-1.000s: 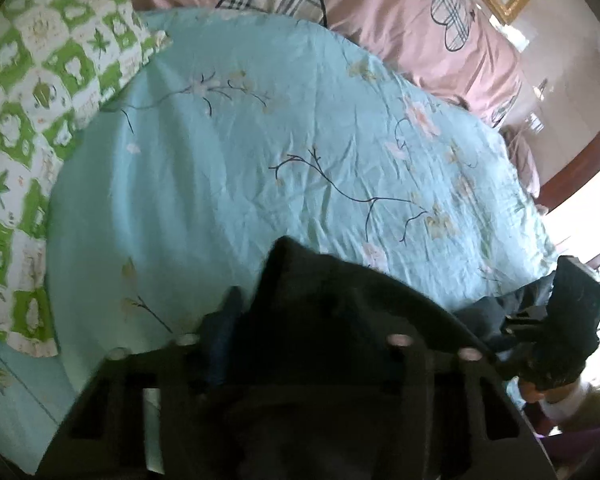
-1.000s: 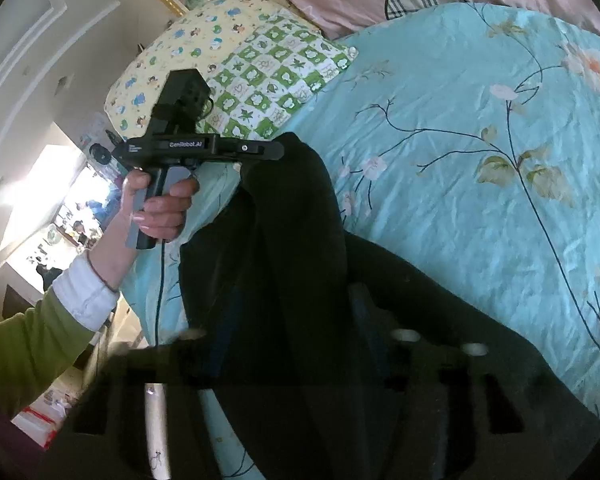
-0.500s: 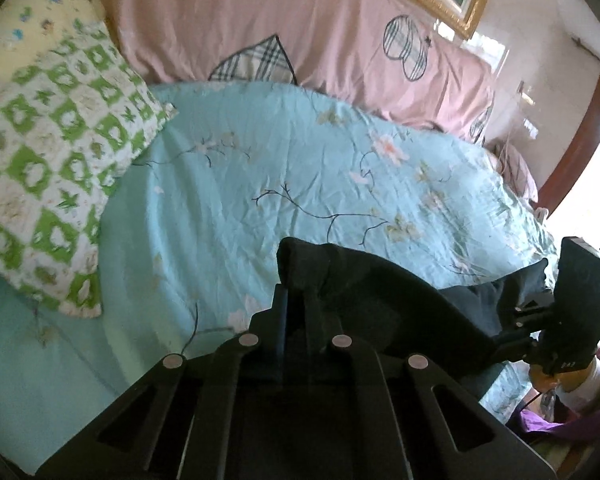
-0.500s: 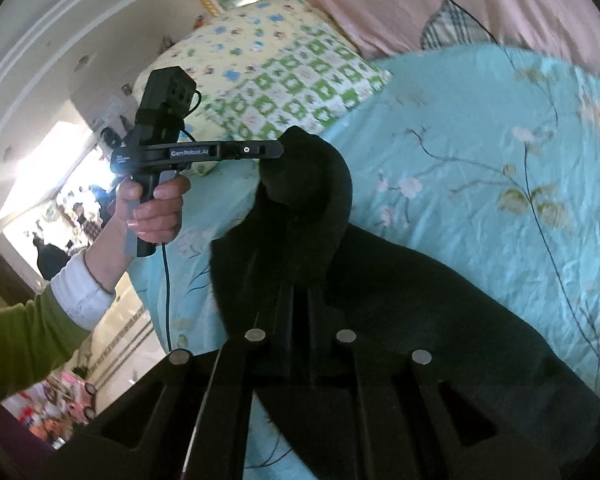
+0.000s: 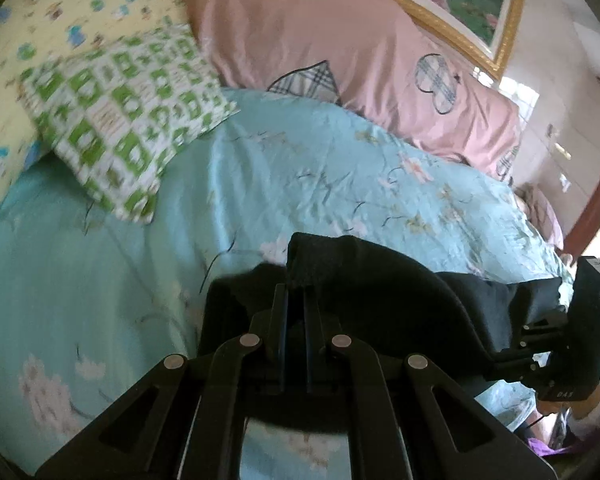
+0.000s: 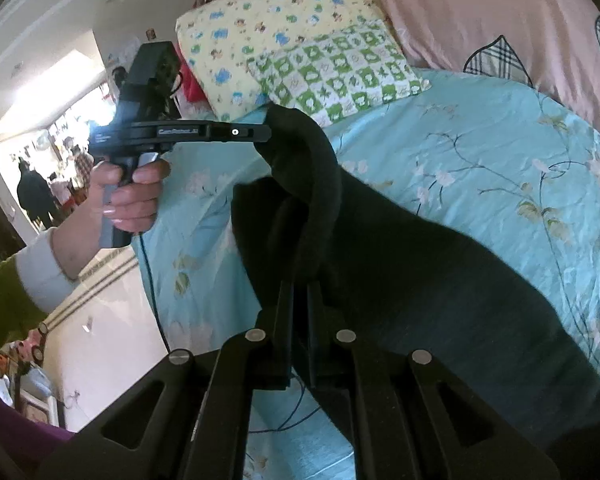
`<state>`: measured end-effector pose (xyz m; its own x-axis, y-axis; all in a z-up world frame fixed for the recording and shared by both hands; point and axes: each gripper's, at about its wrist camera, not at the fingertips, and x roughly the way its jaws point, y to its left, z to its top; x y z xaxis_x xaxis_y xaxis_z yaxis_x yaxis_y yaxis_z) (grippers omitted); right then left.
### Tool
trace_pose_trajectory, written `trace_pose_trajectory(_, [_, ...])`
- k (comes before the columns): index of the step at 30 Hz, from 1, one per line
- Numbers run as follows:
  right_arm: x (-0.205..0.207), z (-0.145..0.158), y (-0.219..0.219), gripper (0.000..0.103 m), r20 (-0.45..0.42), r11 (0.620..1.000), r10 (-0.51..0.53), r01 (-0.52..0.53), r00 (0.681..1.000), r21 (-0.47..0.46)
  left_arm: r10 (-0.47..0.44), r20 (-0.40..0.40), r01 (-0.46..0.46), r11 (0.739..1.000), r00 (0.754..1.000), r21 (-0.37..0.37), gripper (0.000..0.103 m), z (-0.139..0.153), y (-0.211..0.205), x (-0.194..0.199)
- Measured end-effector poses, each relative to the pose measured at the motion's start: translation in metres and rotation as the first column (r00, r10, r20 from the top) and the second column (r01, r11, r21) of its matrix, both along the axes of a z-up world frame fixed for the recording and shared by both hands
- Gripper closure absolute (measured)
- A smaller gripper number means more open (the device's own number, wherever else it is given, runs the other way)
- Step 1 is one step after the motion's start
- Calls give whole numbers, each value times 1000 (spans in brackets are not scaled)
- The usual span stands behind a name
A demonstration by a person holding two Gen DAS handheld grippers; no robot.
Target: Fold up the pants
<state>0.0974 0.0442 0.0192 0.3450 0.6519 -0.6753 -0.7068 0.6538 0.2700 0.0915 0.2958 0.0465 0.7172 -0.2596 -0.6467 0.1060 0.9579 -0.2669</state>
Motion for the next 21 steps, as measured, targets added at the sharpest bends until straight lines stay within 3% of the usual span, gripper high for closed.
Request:
trace_pose_trajectory(10, [-14,-16,18,94,46,996,47,-43,998,-84,190,-58,-196,972,980,-133,99,-33,36,-7])
trace_pose_trajectory(15, [-19,-18,19,94,1,997,78,-78,997,-18,262,-91,-275,946,961,-174,99,-37,46,-23])
trace_pose_trajectory(21, [-22,-13,15,94,-5,997,81,-81,997,13,324,-117,-339,929,939,-149,77,-28,35,-49])
